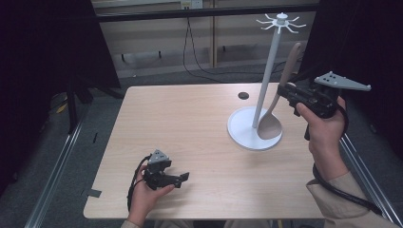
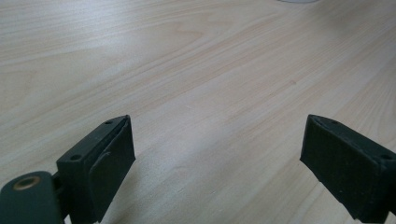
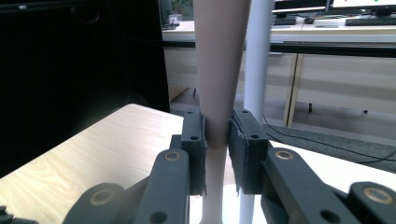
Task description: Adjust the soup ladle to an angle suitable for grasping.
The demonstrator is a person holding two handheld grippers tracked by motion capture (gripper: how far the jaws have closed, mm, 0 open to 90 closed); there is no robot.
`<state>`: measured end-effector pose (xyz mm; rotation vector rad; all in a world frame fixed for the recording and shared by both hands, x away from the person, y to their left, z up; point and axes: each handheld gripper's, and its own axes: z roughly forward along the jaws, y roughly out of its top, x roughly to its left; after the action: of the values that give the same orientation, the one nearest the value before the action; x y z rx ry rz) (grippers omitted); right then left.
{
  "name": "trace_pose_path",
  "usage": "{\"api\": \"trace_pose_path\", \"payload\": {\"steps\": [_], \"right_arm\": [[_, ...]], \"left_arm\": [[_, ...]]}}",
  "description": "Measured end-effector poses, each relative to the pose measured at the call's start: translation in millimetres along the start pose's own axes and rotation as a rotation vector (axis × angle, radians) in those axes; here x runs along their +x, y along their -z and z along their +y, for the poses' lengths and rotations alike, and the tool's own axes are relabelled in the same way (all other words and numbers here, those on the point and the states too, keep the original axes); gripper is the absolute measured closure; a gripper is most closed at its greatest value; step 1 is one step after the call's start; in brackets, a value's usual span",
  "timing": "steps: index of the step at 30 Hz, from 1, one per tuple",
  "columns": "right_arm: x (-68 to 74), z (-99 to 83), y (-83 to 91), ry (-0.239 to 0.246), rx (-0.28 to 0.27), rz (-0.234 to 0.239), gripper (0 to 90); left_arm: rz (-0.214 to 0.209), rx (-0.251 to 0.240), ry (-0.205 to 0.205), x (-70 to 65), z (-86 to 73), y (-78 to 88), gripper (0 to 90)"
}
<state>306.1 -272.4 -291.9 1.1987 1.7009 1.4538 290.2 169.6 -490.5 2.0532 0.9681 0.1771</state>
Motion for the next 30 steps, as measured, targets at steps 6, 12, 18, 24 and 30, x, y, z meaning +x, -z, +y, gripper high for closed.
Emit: {"api": "trace_pose_path", "payload": {"steps": [6,12,18,24,30], "right_arm": [[-5.3,7.2,-1.3,0.004,0.001,-0.015,77.1],[-11.7,13.6,-5.6,-0.006,0.009,-0.02,77.1],[-16.2,16.7,-9.5,-0.01,0.018,-0.027,77.1],[-17.3,18.6,-14.1,-0.007,0.026,-0.021,77.1],[-19.4,21.9,-17.4,-0.004,0.034,-0.02,77.1]], "left_arm": [[0.002,0.004,-0.009,-0.1,0.6,-0.2,9.6],[0.002,0.005,-0.009,-0.3,0.6,-0.4,9.6],[0.003,0.002,-0.005,0.0,0.9,-0.3,9.6],[-0.001,0.002,-0.004,-0.6,0.6,-1.7,9.6],[0.001,0.004,-0.005,-1.1,0.7,-2.4,9.6]]}}
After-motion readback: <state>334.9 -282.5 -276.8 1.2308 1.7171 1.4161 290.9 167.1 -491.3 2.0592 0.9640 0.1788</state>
